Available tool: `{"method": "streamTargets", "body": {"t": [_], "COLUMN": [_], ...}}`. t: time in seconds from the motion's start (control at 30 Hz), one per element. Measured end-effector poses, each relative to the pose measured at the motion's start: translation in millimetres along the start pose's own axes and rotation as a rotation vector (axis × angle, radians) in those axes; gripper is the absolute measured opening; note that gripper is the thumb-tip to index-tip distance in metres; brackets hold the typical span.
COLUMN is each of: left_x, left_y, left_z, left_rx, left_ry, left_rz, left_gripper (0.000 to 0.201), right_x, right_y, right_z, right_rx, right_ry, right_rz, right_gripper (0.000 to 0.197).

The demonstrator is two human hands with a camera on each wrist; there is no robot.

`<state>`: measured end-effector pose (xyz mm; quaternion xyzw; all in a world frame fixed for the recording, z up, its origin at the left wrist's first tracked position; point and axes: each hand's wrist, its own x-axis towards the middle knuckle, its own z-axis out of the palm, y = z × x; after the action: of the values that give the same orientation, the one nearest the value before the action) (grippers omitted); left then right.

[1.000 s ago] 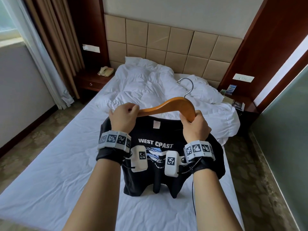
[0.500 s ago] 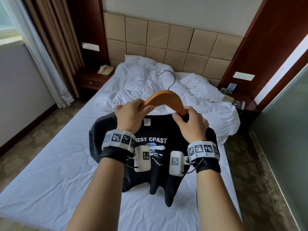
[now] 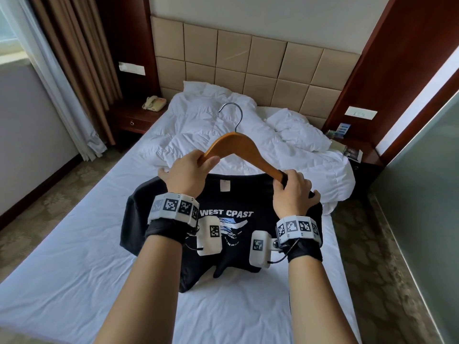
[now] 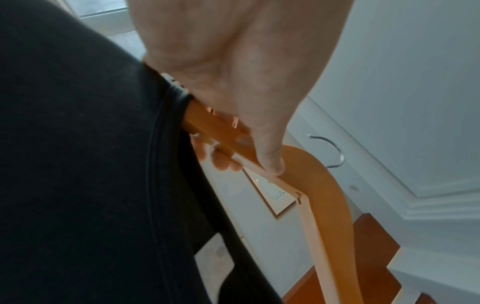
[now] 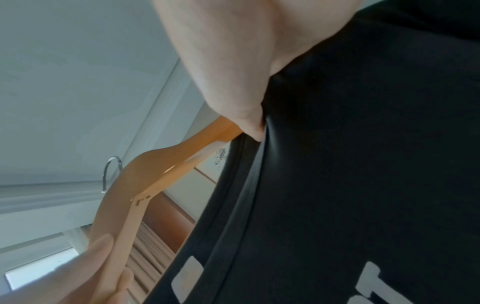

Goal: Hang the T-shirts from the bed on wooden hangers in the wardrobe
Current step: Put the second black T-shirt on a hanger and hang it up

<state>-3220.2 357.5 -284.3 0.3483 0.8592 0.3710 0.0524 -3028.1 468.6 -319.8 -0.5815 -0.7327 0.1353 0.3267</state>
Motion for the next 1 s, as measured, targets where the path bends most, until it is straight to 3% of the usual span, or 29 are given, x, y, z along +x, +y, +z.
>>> {"method": "streamTargets", "body": {"t": [0.33, 0.53, 0.57, 0.63, 0.7, 0.77, 0.87, 0.93, 1.0], "left_x": [1, 3, 3, 4, 6, 5, 3, 3, 3], "left_y": [1, 2, 3, 4, 4, 5, 9, 9, 5], "left_z": [5, -1, -2, -2, -2, -2, -1, 0, 0], "left_rx": [-0.237, -0.241, -0.238, -0.229, -0.22, -0.207, -0.2, -0.215, -0.221], "left_ry": [0.041, 0.101, 0.105, 0.113, 0.116, 0.122, 0.114, 0.084, 0.05], "left_rz": [0.201, 0.215, 0.213, 0.195, 0.174, 0.166, 0.185, 0.212, 0.242], "left_gripper": [0.032, 0.031, 0.032, 0.032, 0.032, 0.032, 0.031, 0.029, 0.029], "right_x": [0, 12, 12, 10, 5, 0, -3, -9, -14], "right_y": [-23, -6, -6, -11, -21, -35, -43, -41, -38], "right_z": [-8, -16, -16, -19, -27, -34, -21, -6, 5], "right_rx": [0.014, 0.027, 0.072, 0.228, 0.408, 0.502, 0.297, 0.127, 0.049], "right_ry": [-0.009, -0.1, -0.091, 0.073, 0.153, -0.074, -0.471, -0.6, -0.62], "right_rz": [-0.143, -0.028, -0.037, -0.167, -0.312, -0.351, -0.32, -0.273, -0.253], "right_gripper": [0.036, 0.027, 0.029, 0.031, 0.018, 0.005, 0.015, 0.027, 0.027]}}
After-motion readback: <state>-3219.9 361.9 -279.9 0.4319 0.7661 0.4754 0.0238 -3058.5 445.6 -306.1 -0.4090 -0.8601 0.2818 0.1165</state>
